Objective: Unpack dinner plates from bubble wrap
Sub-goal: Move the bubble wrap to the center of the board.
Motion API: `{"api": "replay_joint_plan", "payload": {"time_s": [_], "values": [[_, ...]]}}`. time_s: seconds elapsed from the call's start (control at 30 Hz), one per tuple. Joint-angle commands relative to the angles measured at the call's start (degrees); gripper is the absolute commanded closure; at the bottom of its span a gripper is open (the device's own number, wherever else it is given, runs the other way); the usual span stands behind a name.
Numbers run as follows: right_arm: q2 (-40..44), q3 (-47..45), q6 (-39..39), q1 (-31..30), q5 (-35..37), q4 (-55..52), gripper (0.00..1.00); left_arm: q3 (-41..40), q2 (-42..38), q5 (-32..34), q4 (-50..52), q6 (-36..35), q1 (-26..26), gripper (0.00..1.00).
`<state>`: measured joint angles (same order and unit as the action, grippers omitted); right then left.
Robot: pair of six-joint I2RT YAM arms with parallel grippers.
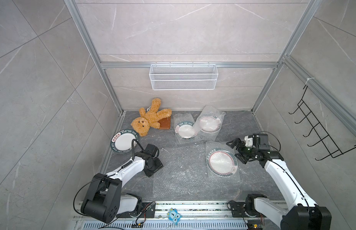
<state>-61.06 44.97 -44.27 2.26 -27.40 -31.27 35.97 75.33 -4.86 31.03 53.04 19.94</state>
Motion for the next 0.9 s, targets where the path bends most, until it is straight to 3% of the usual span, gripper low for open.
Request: {"api": "replay_joint_plan", "payload": {"time_s": [0.0,0.23,0.27,0.47,0.83,0.87], "values": [[0.56,-1.06,0.51,-0.32,-1.12,-0.11,0.00,-0.21,-0.55,0.71,-0.96,0.22,0.01,0.52],[-0.76,-0.99,1.52,-0.31,-0.22,-0.17,0.00,2.34,3.32,5.18,2.13,0.87,0.01,0.98],[-1.00,-0.86,1.80,-0.27,0.17,-0.41,0.00,3.27,3.88,6.20,3.20,0.97,0.01,1.00],[-2.43,-0.66,3.74,-0.26,5.08,-2.24,0.00,8.13,6.26,11.62,8.76,0.07,-2.88,1.00],[-2.96,-3.29,5.39,-0.24,7.53,-2.74,0.00,11.11,7.61,7.23,5.85,-4.68,-14.23,1.00],[-2.88,-3.35,5.57,-0.27,7.75,-2.90,0.00,11.40,7.23,7.55,6.49,-4.67,-14.39,0.96]]}}
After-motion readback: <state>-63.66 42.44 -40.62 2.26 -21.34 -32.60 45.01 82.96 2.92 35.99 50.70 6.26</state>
